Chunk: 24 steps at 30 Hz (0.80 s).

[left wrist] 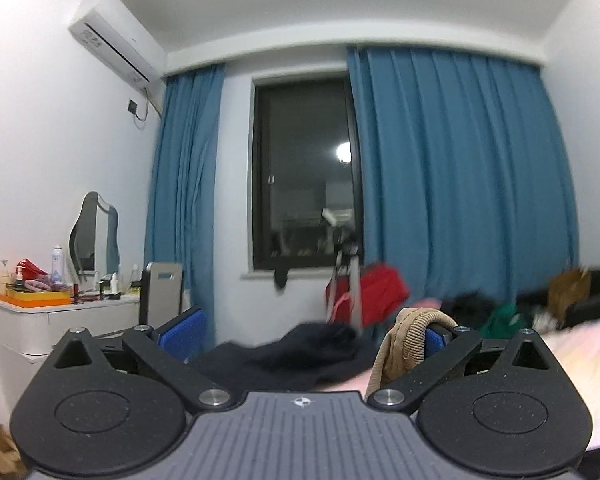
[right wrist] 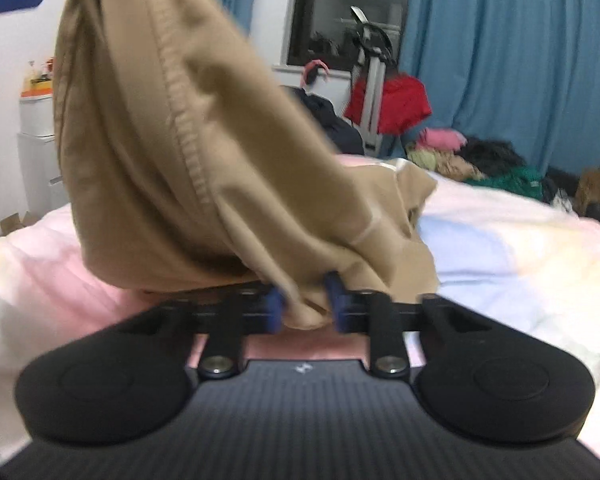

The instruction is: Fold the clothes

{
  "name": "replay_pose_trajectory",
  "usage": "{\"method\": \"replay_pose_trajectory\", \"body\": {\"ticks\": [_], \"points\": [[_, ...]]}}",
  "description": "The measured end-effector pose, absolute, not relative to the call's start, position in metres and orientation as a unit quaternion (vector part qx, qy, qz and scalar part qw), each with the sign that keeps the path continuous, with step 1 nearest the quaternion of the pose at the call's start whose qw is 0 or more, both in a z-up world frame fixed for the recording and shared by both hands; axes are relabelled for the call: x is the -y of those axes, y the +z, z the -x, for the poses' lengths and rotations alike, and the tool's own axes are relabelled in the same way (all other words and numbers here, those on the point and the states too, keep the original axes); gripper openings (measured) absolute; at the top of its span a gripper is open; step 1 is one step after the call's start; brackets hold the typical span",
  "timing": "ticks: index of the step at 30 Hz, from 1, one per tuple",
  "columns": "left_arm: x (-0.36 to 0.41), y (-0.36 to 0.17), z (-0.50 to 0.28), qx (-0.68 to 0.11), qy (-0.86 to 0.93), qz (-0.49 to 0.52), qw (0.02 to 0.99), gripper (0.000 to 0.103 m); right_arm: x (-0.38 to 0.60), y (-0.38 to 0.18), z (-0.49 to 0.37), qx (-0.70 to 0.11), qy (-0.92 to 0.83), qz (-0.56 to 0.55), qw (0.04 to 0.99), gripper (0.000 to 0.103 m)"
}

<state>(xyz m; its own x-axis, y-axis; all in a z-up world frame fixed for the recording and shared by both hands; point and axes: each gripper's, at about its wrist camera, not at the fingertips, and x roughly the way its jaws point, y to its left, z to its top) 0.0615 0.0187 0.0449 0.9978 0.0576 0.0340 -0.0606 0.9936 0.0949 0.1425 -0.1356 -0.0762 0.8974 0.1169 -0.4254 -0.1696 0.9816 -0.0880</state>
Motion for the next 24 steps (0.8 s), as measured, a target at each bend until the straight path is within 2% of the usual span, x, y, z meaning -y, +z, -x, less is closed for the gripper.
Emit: {"method": "replay_pose_trajectory", "body": {"ticks": [2, 8, 16, 18, 20, 21, 22, 24], "points": [[-0.018, 0.04, -0.079, -0.018, 0.034, -0.057, 0.998, 0.103, 0.153, -0.066, -0.138, -0.208, 0.053, 0.042, 0.976, 0.01], [-0.017, 0.022, -0.098, -0.104, -0.033, -0.039, 0.993, 0.103, 0.221, -0.042, -0.127, -0.189, -0.03, -0.046, 0.98, 0.01], [0.003, -0.008, -0.099, -0.15, -0.089, -0.046, 0.984, 0.102, 0.261, -0.069, -0.139, -0.284, -0.051, -0.119, 0.95, 0.015], [0.004, -0.013, -0.101, -0.153, -0.091, -0.045, 0.983, 0.102, 0.259, -0.071, -0.136, -0.311, -0.033, -0.108, 0.944, 0.028], [0.007, -0.016, -0.104, -0.152, -0.09, -0.045, 0.983, 0.102, 0.251, -0.069, -0.127, -0.314, -0.016, -0.093, 0.945, 0.073], [0.01, -0.013, -0.109, -0.151, -0.089, -0.047, 0.983, 0.102, 0.246, -0.067, -0.122, -0.311, -0.006, -0.087, 0.946, 0.082], [0.014, -0.008, -0.114, -0.149, -0.089, -0.048, 0.984, 0.102, 0.241, -0.064, -0.114, -0.303, 0.009, -0.086, 0.949, 0.087], [0.022, 0.0, -0.115, -0.146, -0.09, -0.051, 0.984, 0.102, 0.23, -0.059, -0.104, -0.29, 0.038, -0.079, 0.953, 0.087]]}}
